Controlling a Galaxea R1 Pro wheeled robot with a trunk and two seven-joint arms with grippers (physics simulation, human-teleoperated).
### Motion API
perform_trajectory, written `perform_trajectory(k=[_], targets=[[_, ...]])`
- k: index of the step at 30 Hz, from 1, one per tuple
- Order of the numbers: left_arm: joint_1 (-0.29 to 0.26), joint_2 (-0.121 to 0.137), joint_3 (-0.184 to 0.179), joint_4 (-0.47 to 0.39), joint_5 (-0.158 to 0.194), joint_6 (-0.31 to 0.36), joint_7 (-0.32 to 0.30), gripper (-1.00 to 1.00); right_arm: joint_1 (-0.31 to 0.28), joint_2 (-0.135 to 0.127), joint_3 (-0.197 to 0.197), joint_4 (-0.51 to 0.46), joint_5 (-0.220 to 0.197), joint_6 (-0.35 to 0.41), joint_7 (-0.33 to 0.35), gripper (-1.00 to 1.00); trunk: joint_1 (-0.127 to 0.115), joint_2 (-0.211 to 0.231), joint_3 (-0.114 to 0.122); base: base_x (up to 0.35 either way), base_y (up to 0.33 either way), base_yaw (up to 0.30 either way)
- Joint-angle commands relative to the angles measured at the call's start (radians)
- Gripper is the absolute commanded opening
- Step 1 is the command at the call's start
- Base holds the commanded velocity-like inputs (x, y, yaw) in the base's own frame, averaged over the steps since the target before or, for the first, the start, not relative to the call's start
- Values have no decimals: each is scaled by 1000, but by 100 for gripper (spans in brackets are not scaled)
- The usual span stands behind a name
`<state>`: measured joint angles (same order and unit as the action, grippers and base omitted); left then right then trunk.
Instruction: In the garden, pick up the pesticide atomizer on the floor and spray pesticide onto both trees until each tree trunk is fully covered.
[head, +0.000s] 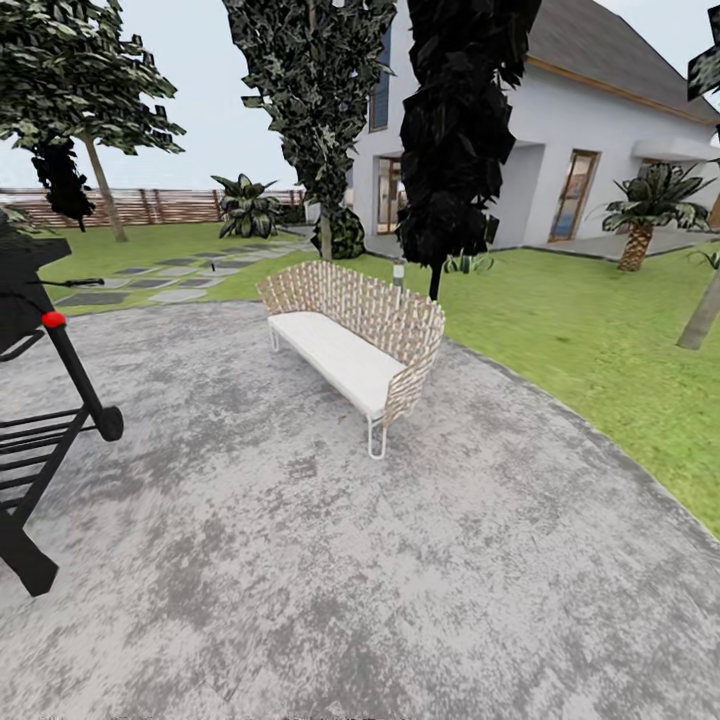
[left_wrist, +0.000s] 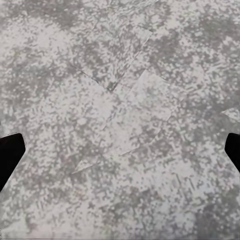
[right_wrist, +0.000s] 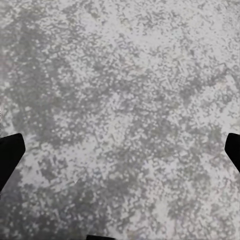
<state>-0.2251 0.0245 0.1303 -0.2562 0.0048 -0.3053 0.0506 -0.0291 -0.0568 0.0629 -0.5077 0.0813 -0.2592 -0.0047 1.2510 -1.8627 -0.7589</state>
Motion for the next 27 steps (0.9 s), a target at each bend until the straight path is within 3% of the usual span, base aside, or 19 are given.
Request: perform_trajectory(k=[1, 27], targets=[[0, 0, 0, 0, 0, 0, 0, 100, 0, 0, 0, 0, 0, 0, 0, 100, 4, -7, -5, 0, 0, 181], [0, 0, 0, 0, 0, 0, 0, 100, 0, 0, 2, 0, 0, 0, 0, 100, 104, -189, -119, 0, 0, 181]])
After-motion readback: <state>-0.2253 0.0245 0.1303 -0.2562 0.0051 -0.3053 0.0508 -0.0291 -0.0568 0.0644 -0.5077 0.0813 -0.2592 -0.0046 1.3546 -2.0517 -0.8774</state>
